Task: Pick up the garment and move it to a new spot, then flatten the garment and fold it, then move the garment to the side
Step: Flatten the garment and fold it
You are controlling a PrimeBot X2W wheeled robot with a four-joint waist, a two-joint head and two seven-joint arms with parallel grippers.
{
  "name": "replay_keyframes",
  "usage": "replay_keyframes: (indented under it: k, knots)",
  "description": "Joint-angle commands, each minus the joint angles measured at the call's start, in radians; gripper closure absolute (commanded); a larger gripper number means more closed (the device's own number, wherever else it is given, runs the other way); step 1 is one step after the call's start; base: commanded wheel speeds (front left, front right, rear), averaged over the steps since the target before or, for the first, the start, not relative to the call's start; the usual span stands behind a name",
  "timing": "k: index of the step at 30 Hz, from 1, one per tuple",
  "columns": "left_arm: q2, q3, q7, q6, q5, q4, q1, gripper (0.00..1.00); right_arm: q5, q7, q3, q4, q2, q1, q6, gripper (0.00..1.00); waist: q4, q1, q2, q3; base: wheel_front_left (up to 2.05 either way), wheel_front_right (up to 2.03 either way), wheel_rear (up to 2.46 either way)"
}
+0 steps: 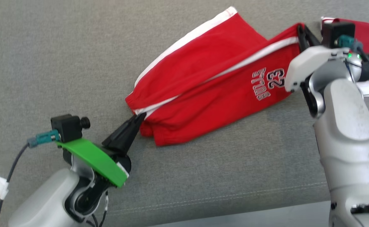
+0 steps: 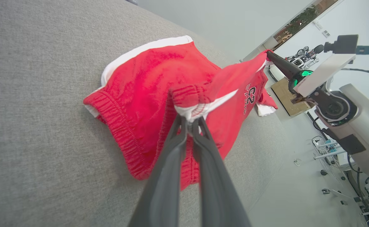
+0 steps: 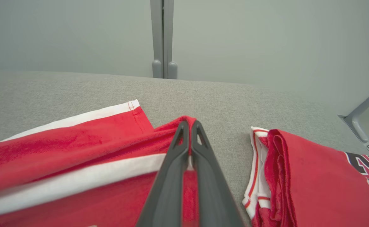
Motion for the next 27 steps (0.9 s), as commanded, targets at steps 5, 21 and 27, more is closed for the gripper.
replay_keyframes:
  k: [5, 21, 27]
  knots:
    - [-0.019, 0.000, -0.014, 0.002, -0.063, 0.023, -0.093, 1.00, -0.072, -0.062, -0.013, 0.143, -0.005, -0.163, -0.003, 1.00, 0.088, 0.0001, -0.0001, 0.113, 0.00, 0.00, 0.00]
    - [-0.051, -0.017, 0.023, 0.002, -0.141, 0.127, -0.239, 1.00, -0.302, -0.129, -0.142, 0.418, -0.007, -0.442, -0.003, 1.00, 0.170, 0.0001, -0.0001, 0.239, 0.00, 0.00, 0.00]
    - [-0.055, -0.056, 0.014, 0.002, -0.112, 0.162, -0.270, 0.62, -0.355, -0.149, -0.205, 0.468, -0.007, -0.461, -0.003, 0.42, 0.170, 0.0001, -0.0001, 0.240, 0.00, 0.00, 0.00]
